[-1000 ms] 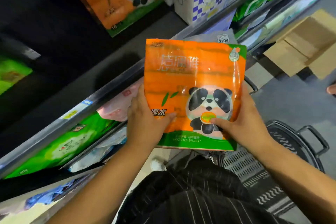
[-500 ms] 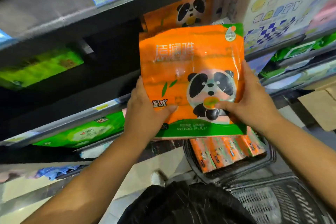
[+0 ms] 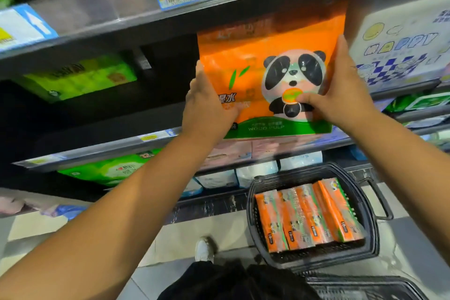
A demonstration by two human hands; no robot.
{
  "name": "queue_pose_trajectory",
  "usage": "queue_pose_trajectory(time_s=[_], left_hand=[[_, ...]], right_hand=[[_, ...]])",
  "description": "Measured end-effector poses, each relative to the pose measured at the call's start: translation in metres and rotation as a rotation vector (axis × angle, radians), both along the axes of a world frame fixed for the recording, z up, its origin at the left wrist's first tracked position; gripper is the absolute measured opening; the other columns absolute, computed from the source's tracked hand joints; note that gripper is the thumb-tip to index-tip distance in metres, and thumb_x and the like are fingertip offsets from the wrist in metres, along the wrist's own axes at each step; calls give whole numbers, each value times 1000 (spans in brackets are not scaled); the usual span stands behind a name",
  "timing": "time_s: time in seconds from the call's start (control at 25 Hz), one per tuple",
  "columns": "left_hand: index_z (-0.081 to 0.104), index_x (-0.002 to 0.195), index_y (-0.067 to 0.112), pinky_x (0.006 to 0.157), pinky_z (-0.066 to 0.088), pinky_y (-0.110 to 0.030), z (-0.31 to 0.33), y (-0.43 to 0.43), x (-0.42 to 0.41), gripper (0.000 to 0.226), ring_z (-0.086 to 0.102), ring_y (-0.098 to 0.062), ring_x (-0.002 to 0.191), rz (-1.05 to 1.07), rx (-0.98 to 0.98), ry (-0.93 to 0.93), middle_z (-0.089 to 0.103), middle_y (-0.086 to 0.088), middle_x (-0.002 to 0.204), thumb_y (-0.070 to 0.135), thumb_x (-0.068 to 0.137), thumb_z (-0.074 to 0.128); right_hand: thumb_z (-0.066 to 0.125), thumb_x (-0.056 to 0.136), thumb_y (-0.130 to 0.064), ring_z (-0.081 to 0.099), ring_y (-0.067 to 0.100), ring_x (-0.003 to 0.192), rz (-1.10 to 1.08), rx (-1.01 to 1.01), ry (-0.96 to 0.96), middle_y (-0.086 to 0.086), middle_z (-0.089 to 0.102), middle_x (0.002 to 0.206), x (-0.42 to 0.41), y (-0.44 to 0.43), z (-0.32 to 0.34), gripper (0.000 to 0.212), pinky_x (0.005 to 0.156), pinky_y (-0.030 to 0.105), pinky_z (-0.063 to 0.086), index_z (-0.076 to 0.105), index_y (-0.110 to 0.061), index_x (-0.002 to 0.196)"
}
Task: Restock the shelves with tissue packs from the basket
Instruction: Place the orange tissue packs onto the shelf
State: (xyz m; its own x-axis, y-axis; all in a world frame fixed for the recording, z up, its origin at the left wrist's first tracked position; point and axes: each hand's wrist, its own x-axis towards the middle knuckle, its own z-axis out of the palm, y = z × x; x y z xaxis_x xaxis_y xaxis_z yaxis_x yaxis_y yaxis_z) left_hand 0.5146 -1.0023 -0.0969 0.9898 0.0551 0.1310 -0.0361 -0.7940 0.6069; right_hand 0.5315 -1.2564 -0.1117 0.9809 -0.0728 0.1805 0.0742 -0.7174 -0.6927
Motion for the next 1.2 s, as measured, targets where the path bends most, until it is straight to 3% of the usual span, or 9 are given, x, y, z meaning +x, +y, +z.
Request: queue_pose_trajectory(time_s=[0.12, 0.28, 0.52, 0.92, 1.08, 1.2], left_hand=[[-2, 151, 15, 102, 41, -43, -4, -7, 11, 111, 42, -29, 130, 4, -1, 24, 34, -10, 145, 47, 78, 75], [3, 150, 18, 89, 44, -34, -5, -14, 26, 104, 48, -23, 119, 58, -14, 42, 41, -7, 135, 40, 79, 75], [21, 141, 16, 81, 48, -33, -8, -20, 49, 87, 51, -21, 111, 158, 83, 24, 46, -5, 124, 41, 78, 75], [31, 135, 12, 85, 46, -34, -32, -27, 66, 79, 52, -25, 118, 243, 37, -38, 50, -7, 129, 45, 78, 76], [28, 137, 10, 84, 47, -32, -49, -36, 71, 79, 55, -26, 116, 204, -2, -76, 51, -8, 128, 39, 80, 75], [23, 141, 6, 92, 47, -36, -64, -38, 73, 84, 52, -27, 121, 117, 41, -72, 47, -11, 134, 35, 81, 75]], right_hand=[[88, 66, -26, 41, 31, 134, -32, -9, -22, 8, 37, 149, 16, 0, 0, 124, 107, 50, 39, 1, -23, 154], [89, 63, -29, 48, 30, 127, -40, -5, -79, 7, 44, 142, 34, 0, -9, 118, 100, 52, 45, 10, -24, 151], [87, 68, -30, 47, 33, 116, -23, -110, -150, 17, 43, 130, 51, 2, -11, 92, 92, 40, 42, 31, -7, 137], [86, 67, -38, 50, 38, 105, -55, -167, -194, 19, 44, 124, 66, 2, -20, 84, 82, 44, 44, 40, -8, 130], [82, 73, -26, 49, 46, 105, -106, -264, -158, 25, 42, 127, 80, 1, -27, 73, 81, 45, 42, 40, -4, 128], [70, 78, -18, 49, 47, 100, -150, -294, -173, 29, 43, 123, 90, 4, -41, 65, 82, 46, 41, 39, -1, 132]])
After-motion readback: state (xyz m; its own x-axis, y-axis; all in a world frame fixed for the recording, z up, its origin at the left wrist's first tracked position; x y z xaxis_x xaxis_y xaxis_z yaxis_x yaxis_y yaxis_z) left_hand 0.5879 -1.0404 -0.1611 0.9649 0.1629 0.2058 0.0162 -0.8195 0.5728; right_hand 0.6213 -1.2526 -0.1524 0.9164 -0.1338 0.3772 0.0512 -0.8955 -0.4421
